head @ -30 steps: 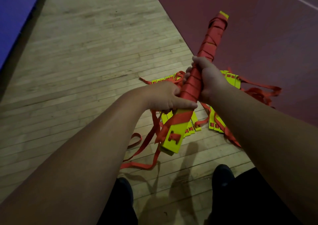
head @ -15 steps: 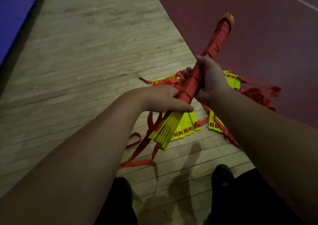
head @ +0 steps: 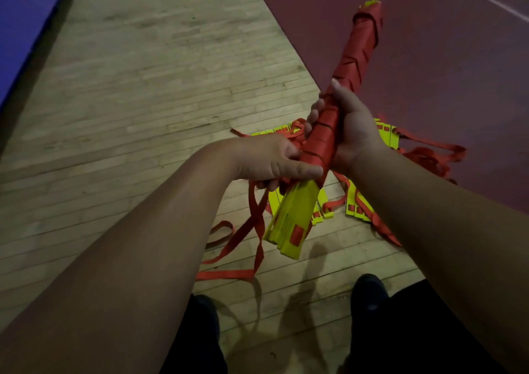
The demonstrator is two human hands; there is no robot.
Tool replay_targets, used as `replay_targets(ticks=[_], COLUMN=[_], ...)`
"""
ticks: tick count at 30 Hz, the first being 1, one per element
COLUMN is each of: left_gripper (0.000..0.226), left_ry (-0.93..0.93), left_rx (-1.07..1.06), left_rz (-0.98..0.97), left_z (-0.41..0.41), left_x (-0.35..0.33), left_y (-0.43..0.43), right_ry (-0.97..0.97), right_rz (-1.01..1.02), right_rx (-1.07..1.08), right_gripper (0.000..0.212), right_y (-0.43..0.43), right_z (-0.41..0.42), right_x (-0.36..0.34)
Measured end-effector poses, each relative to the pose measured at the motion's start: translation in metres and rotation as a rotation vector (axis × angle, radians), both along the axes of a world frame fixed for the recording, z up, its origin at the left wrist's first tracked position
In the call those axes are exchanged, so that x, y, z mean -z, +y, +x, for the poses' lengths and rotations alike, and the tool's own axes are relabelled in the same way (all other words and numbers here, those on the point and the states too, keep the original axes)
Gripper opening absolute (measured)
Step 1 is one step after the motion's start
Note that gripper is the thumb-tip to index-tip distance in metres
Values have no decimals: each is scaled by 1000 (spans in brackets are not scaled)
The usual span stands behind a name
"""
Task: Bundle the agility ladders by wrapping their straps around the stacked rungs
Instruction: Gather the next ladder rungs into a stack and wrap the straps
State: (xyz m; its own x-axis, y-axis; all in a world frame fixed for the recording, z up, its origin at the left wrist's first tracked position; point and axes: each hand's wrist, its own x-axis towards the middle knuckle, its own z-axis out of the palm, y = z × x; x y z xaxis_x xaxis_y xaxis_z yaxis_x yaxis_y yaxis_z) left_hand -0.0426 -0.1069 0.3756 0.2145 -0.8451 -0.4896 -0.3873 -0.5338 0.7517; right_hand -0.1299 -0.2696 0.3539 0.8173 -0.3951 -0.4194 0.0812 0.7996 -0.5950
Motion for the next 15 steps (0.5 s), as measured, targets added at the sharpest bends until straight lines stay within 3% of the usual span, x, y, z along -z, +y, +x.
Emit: replay_targets(ticks=[6,10,12,15], left_gripper=[49,78,90,82], left_ry=[-288,-507,-642,-826], left_rx=[125,186,197,178], left_rz=[130,286,323,305], left_z=[5,-3,-8,-14], left_x=[9,23,30,37], left_y=[0,-7,-10,-11], right_ry=[257,363,376,390], right_rz=[-164,-237,-283,-292], right_rx=[63,75,89,86], right_gripper=[28,47,46,38], right_y=[-6,-5,-2,0], right_z=[12,22,26,29], right_x=[25,43,44,41])
